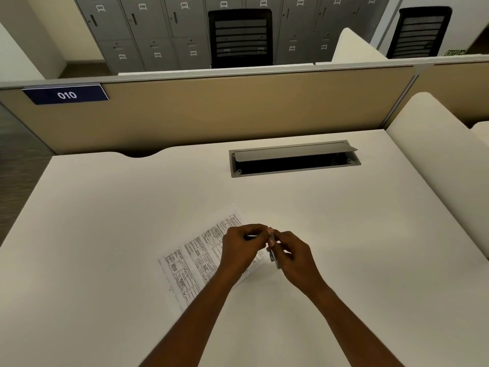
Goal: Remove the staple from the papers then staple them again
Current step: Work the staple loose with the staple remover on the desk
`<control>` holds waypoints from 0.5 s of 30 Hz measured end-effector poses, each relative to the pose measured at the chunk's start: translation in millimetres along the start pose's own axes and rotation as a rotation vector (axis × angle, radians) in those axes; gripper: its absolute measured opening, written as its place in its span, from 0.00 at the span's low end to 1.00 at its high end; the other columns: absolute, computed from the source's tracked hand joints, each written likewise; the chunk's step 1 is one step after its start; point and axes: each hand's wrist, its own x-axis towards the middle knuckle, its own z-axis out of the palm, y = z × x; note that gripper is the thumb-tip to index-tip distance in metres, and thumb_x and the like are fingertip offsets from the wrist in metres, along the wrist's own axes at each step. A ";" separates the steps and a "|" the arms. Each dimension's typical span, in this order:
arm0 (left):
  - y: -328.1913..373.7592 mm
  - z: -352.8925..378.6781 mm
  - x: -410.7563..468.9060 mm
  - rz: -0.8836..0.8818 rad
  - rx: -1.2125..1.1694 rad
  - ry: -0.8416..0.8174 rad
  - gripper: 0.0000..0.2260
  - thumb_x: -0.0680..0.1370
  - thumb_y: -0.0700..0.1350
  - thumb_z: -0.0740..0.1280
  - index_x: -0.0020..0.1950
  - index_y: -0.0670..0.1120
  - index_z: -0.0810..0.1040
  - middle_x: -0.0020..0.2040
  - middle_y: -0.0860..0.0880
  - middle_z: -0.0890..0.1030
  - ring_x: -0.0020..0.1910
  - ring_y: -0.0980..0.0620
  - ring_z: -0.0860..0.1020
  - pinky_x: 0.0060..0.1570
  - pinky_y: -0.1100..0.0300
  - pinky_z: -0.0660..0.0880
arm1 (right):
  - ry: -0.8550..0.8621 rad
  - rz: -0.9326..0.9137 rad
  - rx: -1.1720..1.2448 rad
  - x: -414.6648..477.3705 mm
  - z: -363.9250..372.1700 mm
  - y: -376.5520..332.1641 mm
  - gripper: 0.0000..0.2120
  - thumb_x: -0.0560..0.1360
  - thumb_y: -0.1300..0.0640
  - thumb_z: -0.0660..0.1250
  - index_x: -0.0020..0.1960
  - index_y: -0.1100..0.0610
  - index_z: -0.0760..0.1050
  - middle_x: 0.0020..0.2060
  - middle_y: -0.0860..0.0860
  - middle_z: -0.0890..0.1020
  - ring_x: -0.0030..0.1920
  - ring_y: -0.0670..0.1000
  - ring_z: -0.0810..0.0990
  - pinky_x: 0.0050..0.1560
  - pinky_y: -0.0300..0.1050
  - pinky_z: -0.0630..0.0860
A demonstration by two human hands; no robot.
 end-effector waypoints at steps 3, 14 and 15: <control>-1.8 5.2 -1.5 -0.076 -0.110 0.053 0.01 0.75 0.47 0.78 0.44 0.52 0.90 0.43 0.50 0.89 0.46 0.49 0.89 0.50 0.51 0.86 | 0.064 -0.099 -0.087 -1.2 1.4 1.6 0.12 0.79 0.56 0.70 0.62 0.50 0.80 0.48 0.45 0.84 0.48 0.45 0.84 0.44 0.37 0.81; -12.7 2.6 1.1 -0.329 -0.434 0.003 0.07 0.78 0.45 0.76 0.48 0.41 0.89 0.48 0.40 0.89 0.50 0.44 0.88 0.45 0.55 0.85 | -0.009 -0.254 -0.284 10.4 -11.9 9.1 0.11 0.78 0.62 0.71 0.60 0.56 0.83 0.48 0.48 0.83 0.48 0.43 0.82 0.46 0.30 0.75; -15.4 2.5 2.1 -0.329 -0.406 0.010 0.08 0.77 0.47 0.77 0.49 0.42 0.89 0.48 0.41 0.89 0.49 0.45 0.89 0.44 0.54 0.85 | -0.009 -0.246 -0.299 11.2 -11.9 11.0 0.11 0.78 0.63 0.71 0.60 0.57 0.83 0.48 0.49 0.83 0.48 0.43 0.81 0.46 0.30 0.75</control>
